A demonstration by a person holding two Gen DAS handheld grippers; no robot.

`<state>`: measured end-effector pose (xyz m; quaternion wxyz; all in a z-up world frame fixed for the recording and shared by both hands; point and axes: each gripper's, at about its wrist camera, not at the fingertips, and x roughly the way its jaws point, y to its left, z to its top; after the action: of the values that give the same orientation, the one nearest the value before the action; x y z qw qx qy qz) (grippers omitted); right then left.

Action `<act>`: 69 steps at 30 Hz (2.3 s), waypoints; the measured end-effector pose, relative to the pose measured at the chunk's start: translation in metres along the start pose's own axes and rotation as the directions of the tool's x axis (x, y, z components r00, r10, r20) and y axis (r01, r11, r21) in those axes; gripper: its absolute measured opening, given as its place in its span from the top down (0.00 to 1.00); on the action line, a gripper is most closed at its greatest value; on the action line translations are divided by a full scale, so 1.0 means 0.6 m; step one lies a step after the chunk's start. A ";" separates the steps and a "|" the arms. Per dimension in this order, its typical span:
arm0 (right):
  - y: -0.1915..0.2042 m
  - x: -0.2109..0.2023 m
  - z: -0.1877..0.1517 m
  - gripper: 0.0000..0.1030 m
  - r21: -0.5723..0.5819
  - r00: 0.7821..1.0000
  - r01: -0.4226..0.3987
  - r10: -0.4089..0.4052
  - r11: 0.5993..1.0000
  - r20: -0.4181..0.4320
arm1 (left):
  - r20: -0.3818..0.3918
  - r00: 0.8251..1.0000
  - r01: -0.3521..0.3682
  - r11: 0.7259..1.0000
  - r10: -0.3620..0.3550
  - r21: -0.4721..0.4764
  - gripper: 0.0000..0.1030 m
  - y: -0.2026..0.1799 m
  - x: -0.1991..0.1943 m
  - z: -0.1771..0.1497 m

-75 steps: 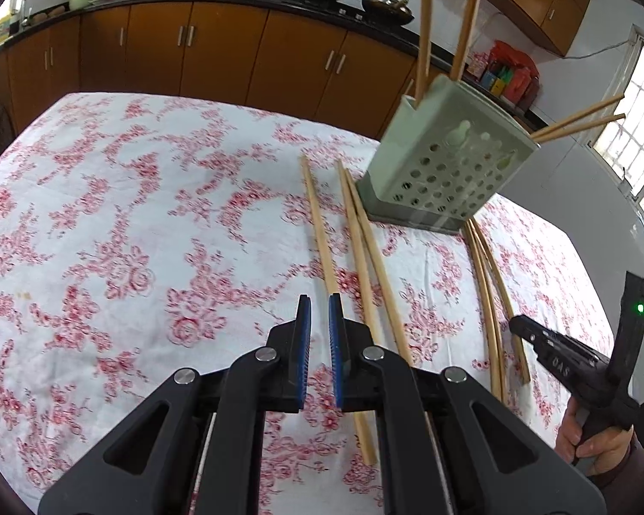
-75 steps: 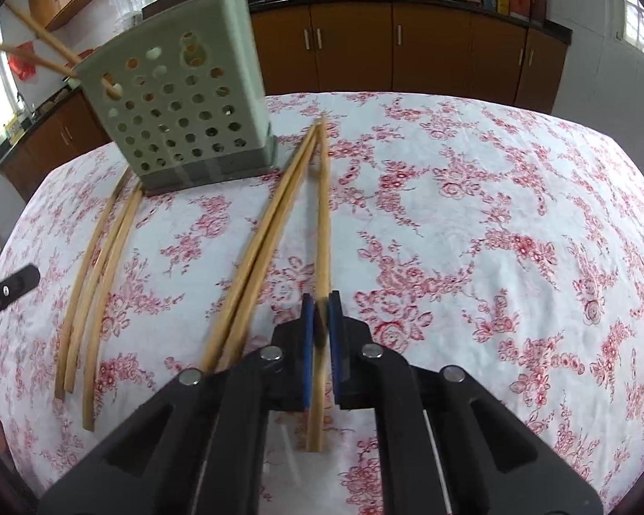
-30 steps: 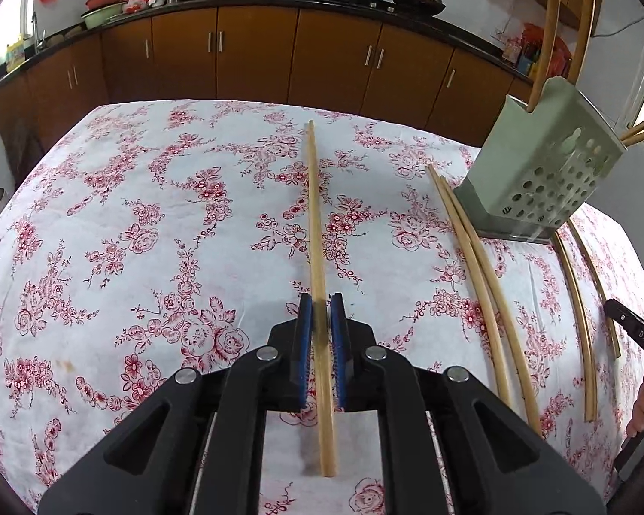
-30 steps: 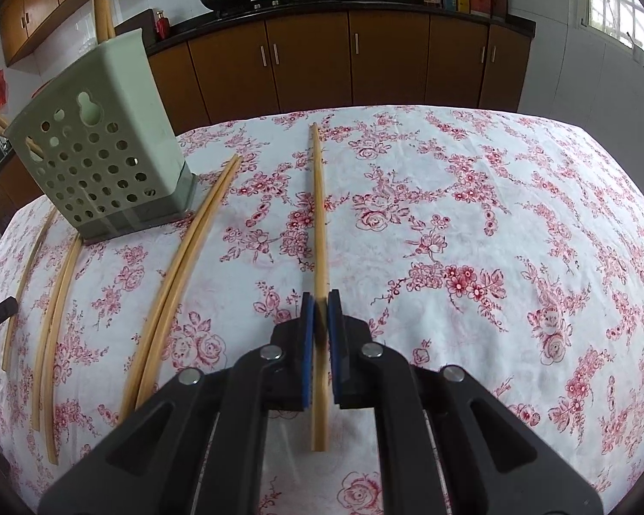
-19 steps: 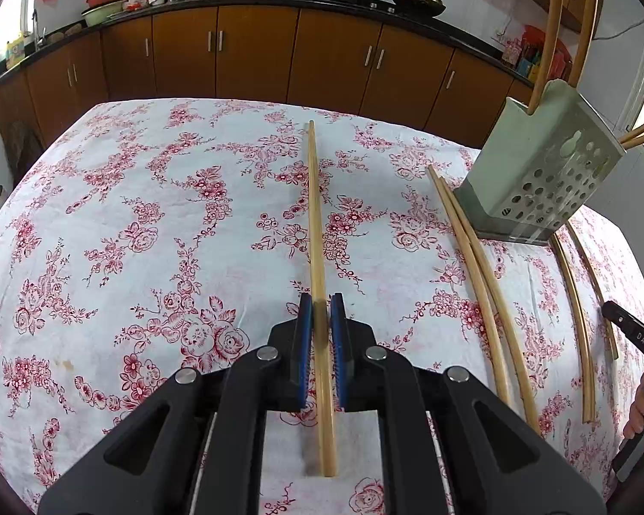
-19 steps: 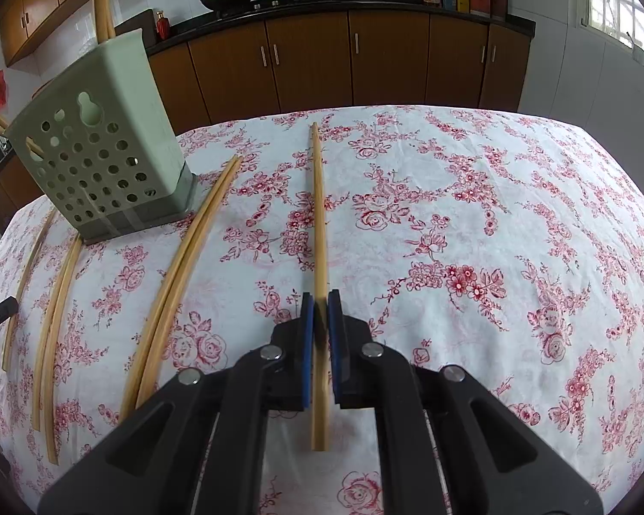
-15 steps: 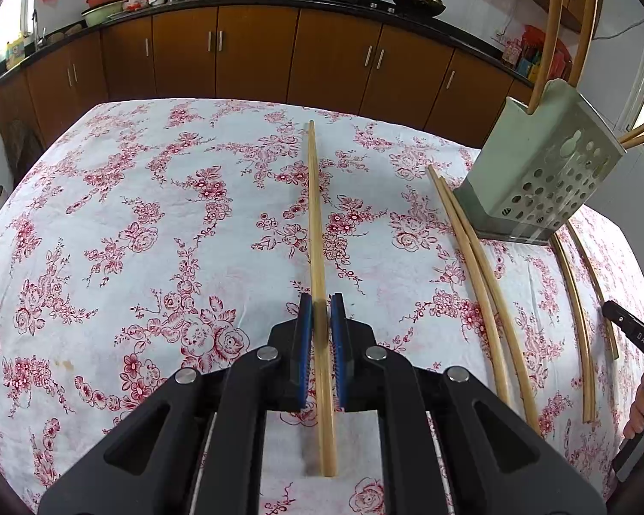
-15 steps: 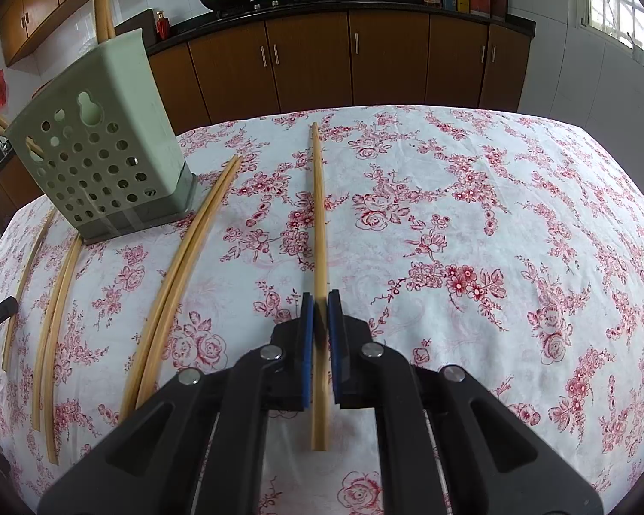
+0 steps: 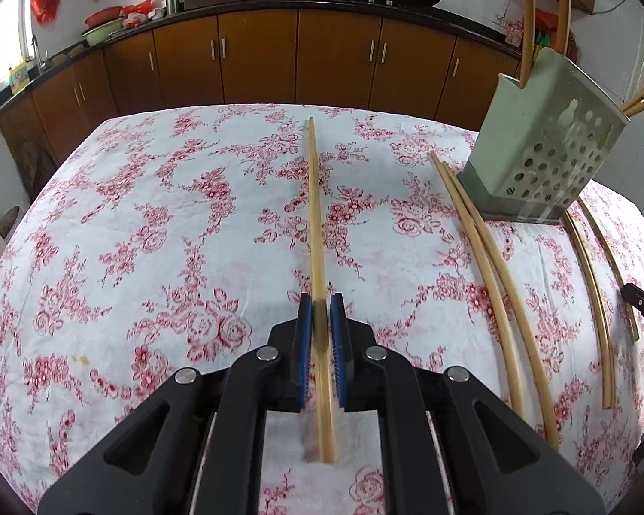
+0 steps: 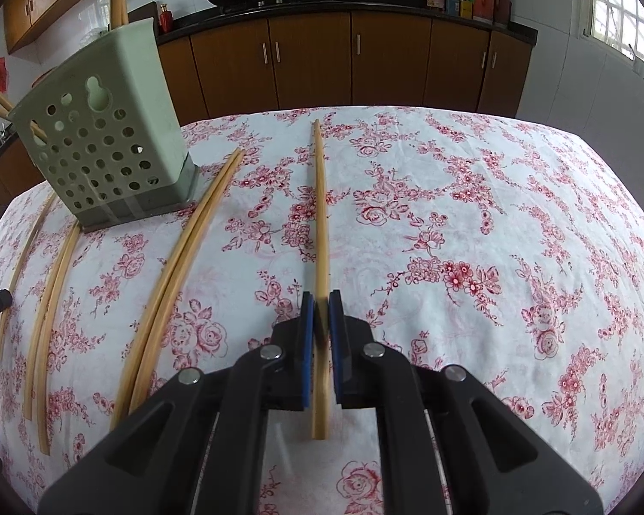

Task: Organize utensils
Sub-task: 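Lift both held chopsticks off the tablecloth, then carry both chopsticks upright over the green utensil holder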

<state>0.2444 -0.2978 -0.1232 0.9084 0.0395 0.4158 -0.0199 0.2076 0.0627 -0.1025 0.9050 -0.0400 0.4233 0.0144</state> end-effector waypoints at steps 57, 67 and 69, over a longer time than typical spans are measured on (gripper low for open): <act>-0.035 -0.369 0.146 0.93 0.020 0.845 -0.253 0.210 0.967 0.492 | 0.462 0.870 0.199 0.980 -0.174 -0.005 0.93 -0.011 -0.336 0.116; 0.024 -0.448 0.206 0.93 -0.077 0.741 -0.323 0.303 0.943 0.599 | 0.569 0.786 0.261 0.964 -0.240 0.046 0.93 -0.079 -0.412 0.177; 0.034 -0.446 0.222 0.93 -0.082 0.731 -0.322 0.303 0.943 0.612 | 0.591 0.771 0.265 0.963 -0.236 0.039 0.93 -0.086 -0.415 0.197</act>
<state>0.1715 -0.2886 0.1670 0.9833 0.1135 0.0835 0.1151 0.1413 0.0234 0.1673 0.9840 -0.1107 0.1111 -0.0846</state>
